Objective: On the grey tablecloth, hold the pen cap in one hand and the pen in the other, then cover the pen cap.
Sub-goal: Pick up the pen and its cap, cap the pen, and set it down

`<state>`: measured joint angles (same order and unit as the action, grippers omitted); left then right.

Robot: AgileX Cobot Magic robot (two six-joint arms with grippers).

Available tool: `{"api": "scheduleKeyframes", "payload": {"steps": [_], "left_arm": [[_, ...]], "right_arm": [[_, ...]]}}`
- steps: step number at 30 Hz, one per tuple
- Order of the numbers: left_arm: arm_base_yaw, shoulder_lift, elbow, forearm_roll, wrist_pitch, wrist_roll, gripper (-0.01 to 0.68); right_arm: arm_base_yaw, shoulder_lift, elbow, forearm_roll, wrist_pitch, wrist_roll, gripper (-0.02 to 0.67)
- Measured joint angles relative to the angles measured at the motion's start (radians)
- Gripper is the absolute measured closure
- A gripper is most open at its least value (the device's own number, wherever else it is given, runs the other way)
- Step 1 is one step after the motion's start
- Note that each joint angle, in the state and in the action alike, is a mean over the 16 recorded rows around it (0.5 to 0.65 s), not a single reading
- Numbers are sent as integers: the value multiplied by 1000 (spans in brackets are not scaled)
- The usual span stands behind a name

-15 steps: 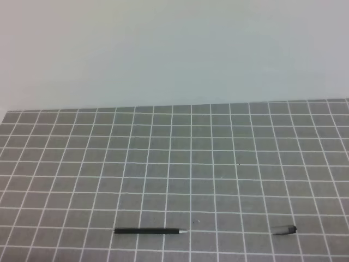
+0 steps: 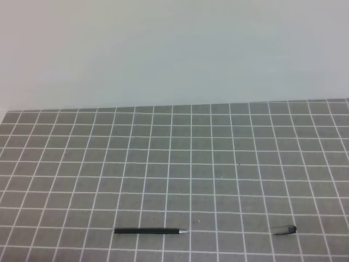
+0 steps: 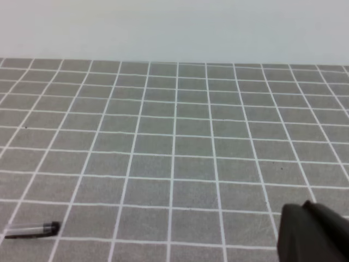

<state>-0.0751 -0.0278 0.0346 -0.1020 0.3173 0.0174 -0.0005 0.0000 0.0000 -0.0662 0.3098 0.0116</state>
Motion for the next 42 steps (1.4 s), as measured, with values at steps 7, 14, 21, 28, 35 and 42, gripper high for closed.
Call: {"api": "scheduleKeyframes", "payload": {"steps": [7,14,21,28,35,42], "left_arm": [[0,0,3,0,0,0,676],[0,0,-3,0,0,0,676],[0,0,-5,0,0,0,676],[0,0,0,0,0,0,676],[0,0,-3,0,0,0,676],[0,0,-8,0,0,0,676]], "right_arm": [[0,0,0,0,0,0,650],[0,0,0,0,0,0,650],[0,0,0,0,0,0,650],[0,0,0,0,0,0,650],[0,0,0,0,0,0,650],[0,0,0,0,0,0,650]]}}
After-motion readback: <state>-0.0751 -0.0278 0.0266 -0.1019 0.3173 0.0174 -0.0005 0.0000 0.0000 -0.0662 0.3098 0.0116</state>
